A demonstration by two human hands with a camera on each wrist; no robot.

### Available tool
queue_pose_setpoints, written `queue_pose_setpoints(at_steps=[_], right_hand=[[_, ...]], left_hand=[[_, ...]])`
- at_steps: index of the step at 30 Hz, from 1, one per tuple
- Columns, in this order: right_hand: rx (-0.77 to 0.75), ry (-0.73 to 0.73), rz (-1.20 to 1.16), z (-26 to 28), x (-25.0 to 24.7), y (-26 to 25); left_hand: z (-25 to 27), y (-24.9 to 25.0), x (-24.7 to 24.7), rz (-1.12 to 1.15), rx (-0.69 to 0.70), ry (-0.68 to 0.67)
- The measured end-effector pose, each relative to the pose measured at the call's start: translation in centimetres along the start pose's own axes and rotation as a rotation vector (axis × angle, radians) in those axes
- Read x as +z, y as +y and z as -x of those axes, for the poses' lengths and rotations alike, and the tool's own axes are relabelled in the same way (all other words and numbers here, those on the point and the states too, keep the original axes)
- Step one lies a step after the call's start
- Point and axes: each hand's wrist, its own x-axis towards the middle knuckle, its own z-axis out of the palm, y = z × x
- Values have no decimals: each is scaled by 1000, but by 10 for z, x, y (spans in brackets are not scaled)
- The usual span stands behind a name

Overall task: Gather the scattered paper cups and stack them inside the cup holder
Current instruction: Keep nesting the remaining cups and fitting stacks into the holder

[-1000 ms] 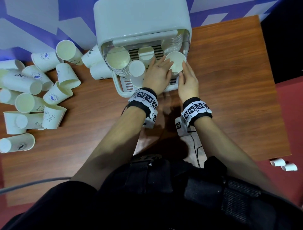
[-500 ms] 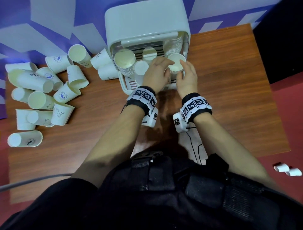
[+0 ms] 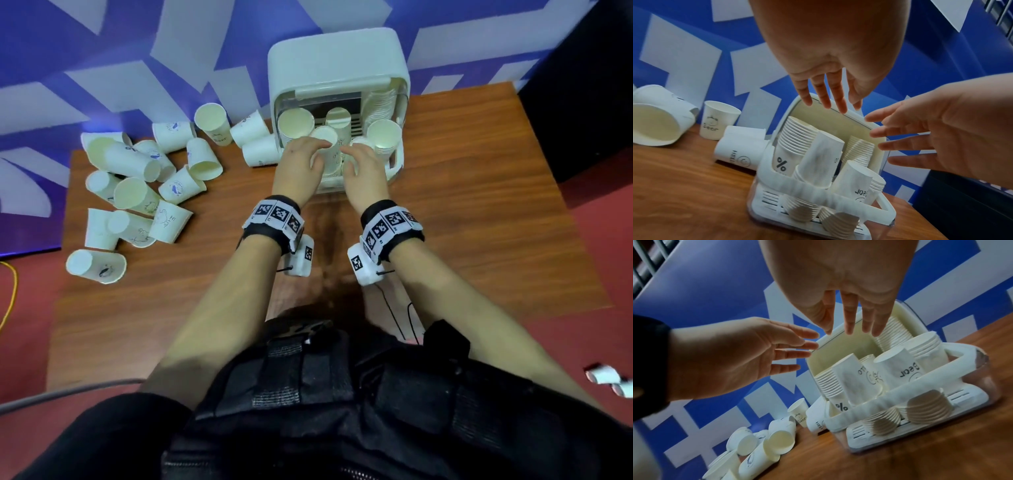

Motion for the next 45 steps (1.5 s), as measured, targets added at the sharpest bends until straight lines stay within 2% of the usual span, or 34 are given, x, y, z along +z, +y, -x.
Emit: queue_pose_setpoints(at_steps=[9, 16, 21, 27, 30, 37, 41, 45], right_hand=[[-53, -83, 100, 23, 52, -52], [-22, -182, 89, 35, 137, -116], [-35, -263, 107, 46, 200, -159], [3, -391, 129, 54, 272, -188], [43, -454, 135, 56, 298, -194], [89, -545, 172, 57, 336, -190], [171, -573, 127, 50, 348, -185], [168, -575, 124, 45, 355, -185]], left_hand=[[40, -44, -57, 41, -97, 95], [70, -122, -136, 38, -183, 135], [96, -180, -190, 13, -294, 139], [121, -237, -243, -29, -413, 151], [133, -264, -255, -23, -492, 89], [138, -299, -246, -60, -588, -203], [132, -308, -240, -83, -570, -201], [124, -312, -239, -65, -596, -180]])
